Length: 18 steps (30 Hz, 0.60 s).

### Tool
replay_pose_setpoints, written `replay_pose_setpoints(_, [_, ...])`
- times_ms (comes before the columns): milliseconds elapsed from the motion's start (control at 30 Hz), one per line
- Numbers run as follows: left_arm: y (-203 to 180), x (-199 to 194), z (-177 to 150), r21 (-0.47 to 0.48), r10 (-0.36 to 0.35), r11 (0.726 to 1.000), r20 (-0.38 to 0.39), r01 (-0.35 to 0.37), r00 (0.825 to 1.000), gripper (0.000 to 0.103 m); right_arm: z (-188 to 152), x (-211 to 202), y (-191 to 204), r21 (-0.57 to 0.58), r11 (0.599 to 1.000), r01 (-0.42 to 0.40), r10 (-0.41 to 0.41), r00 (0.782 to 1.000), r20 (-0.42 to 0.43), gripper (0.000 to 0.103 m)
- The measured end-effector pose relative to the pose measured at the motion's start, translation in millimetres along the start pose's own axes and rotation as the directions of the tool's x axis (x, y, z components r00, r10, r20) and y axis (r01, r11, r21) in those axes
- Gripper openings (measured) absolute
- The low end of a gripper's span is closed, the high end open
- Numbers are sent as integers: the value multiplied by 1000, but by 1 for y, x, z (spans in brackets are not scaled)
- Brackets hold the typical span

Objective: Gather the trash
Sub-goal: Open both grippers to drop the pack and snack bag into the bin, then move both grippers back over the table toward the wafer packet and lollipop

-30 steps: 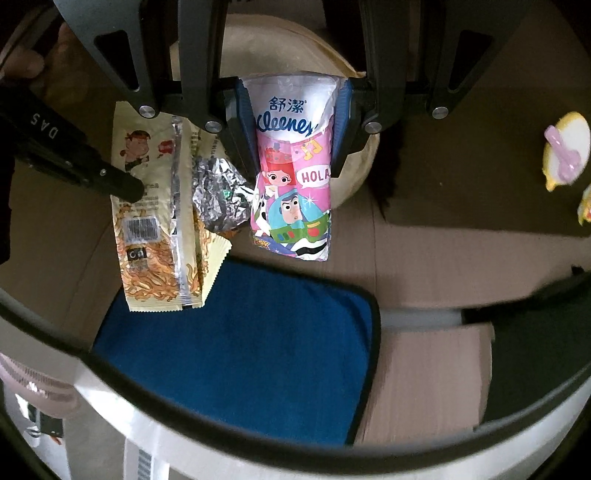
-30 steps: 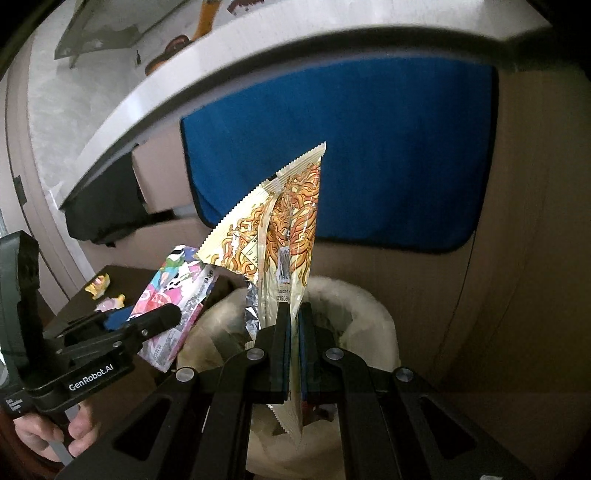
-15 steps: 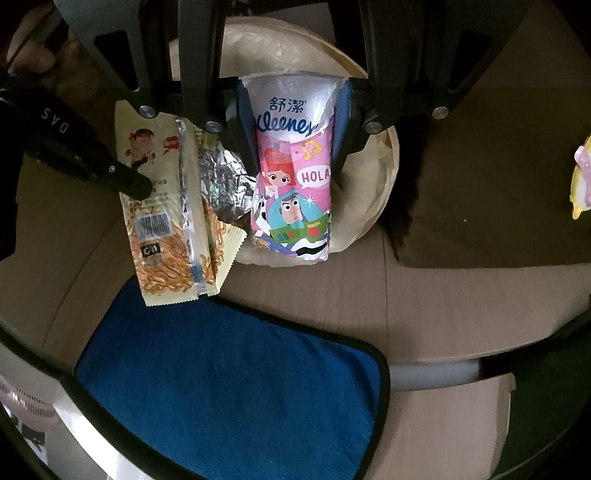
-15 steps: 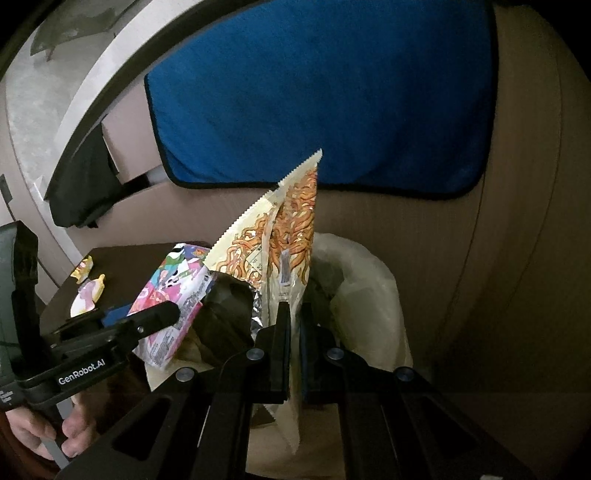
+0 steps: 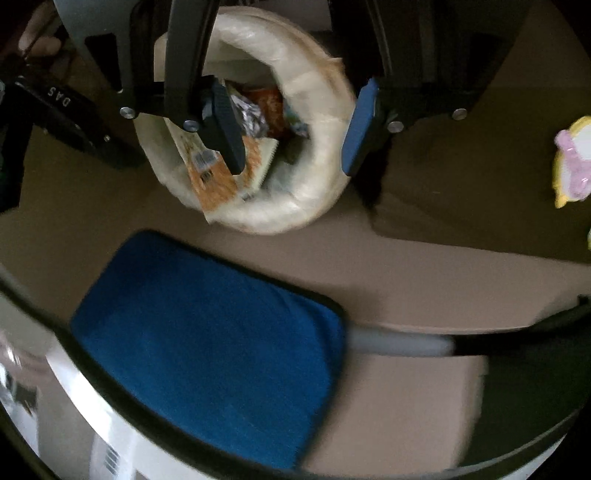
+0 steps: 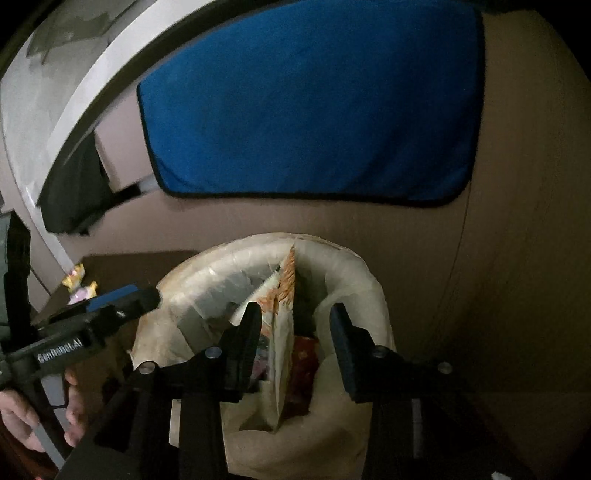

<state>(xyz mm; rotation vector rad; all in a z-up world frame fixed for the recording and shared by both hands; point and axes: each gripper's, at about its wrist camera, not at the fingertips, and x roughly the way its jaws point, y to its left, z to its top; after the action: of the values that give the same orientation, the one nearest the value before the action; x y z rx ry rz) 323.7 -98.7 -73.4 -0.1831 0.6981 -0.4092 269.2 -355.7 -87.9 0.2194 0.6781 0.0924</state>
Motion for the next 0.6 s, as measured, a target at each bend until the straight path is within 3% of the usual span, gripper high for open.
replay_pose_setpoints(300, [94,-71,-9,-92,132,988,72,-125,989,55,10,-19,19,9,1000,-14,14,999,37,38])
replay_pose_setpoints(467, [169,-122,-25,-167,247,959,101,-228,964,55,16,-26,56,-36,996,-82,85,994,73,38])
replay_pose_setpoints(600, [232,-158,-29,-253,305,929,115,-269,945,55,21,-20,106,-82,983,-163,169,983,75,38])
